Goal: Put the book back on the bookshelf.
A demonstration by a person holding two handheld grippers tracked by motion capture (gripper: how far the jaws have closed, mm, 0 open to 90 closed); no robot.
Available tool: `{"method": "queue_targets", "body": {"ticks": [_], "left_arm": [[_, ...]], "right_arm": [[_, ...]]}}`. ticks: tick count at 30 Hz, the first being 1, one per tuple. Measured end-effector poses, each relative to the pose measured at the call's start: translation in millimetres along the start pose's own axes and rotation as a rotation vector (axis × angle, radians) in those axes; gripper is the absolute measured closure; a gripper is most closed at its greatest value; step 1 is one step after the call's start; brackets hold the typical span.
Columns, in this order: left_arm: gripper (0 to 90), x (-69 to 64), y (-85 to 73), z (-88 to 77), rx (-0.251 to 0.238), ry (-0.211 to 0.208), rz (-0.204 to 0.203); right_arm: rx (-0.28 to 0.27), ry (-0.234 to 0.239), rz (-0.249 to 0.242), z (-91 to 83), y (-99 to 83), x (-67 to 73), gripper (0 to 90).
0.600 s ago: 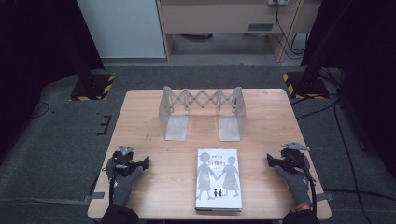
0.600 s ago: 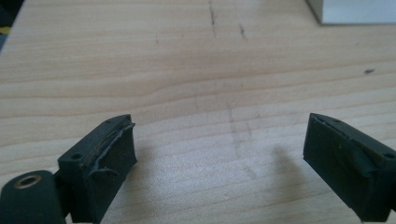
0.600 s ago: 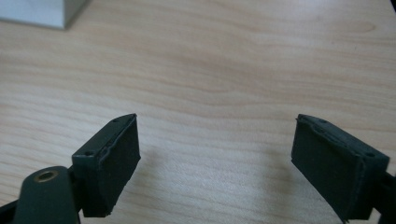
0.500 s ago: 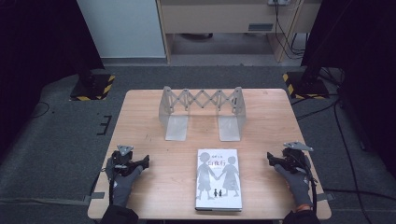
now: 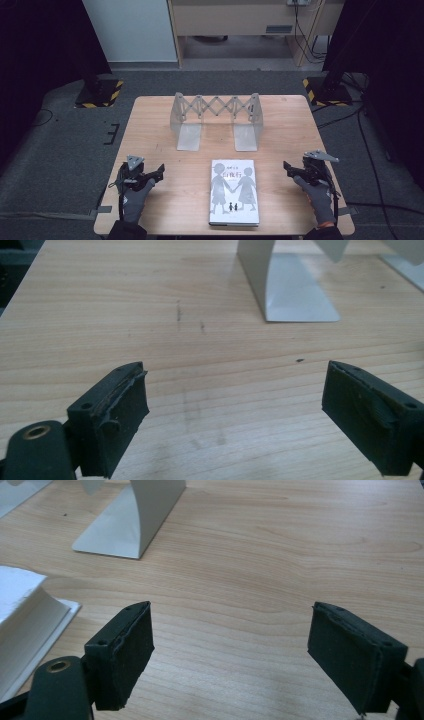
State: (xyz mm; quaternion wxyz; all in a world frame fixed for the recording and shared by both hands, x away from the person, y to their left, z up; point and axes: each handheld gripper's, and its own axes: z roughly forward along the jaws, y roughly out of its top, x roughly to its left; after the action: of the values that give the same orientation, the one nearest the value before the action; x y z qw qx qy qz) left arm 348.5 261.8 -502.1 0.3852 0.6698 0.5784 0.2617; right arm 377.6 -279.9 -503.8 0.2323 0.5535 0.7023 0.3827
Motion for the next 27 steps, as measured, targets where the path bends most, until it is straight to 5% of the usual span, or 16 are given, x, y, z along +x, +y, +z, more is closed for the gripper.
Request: {"method": "queue_targets", "body": {"ticks": [7, 27], "left_arm": [[11.3, -11.9, 1.6, -2.6, -0.014, -0.034, 0.010], [11.8, -45.4, 8.3, -4.4, -0.023, -0.113, 0.064]], "right_arm": [[-0.038, 0.047, 0.025, -10.5, 3.7, 10.4, 18.6], [-0.103, 0.124, -0.044, -23.5, 19.2, 46.1, 17.9]]}}
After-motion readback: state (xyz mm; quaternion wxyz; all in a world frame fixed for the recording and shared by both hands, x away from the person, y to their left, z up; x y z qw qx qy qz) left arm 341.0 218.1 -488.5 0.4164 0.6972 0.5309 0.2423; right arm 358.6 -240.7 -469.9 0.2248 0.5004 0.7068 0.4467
